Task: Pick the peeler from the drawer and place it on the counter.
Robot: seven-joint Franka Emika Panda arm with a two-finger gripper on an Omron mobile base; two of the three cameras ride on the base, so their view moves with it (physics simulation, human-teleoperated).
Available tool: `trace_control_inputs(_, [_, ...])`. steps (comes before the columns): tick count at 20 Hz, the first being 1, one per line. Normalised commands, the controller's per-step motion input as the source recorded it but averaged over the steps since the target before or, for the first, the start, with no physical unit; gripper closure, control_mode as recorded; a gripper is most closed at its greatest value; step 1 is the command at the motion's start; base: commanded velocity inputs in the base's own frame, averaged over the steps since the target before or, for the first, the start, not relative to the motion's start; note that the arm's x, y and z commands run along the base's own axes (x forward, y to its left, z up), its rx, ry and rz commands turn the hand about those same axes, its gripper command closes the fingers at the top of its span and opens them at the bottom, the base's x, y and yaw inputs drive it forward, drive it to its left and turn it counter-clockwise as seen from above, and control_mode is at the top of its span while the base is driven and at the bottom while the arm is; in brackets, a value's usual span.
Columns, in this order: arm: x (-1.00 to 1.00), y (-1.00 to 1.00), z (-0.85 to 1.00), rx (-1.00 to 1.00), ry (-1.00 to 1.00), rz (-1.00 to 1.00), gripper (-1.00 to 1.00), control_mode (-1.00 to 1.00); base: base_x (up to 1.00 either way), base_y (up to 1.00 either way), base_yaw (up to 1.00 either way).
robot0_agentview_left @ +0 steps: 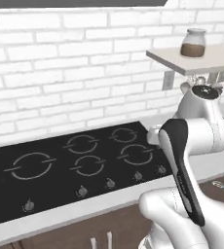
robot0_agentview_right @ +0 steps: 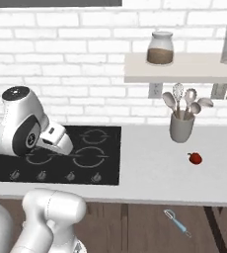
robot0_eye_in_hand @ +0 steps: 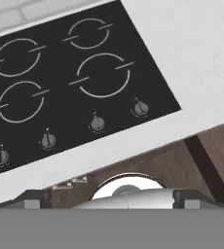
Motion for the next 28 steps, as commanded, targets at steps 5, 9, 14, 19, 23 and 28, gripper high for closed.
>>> trace_control_inputs(5, [0.00,0.00,0.00,0.00,0.00,0.00,-1.00,1.00,0.02,0.27,-0.68])
trace_control_inputs(9, [0.00,0.00,0.00,0.00,0.00,0.00,-1.00,1.00,0.01,0.00,-0.75])
trace_control_inputs(14, [0.00,0.00,0.00,0.00,0.00,0.00,-1.00,1.00,0.02,-0.06,-0.86])
trace_control_inputs(19, [0.00,0.00,0.00,0.00,0.00,0.00,-1.00,1.00,0.42,0.09,-0.67])
trace_control_inputs(23, [0.80,-0.27,-0.48,0.00,0.19,-0.24,-1.00,-1.00,0.00,0.00,0.00])
trace_control_inputs(28, [0.67,-0.98,-0.62,0.03,0.31,-0.09,-1.00,-1.00,0.00,0.00,0.00])
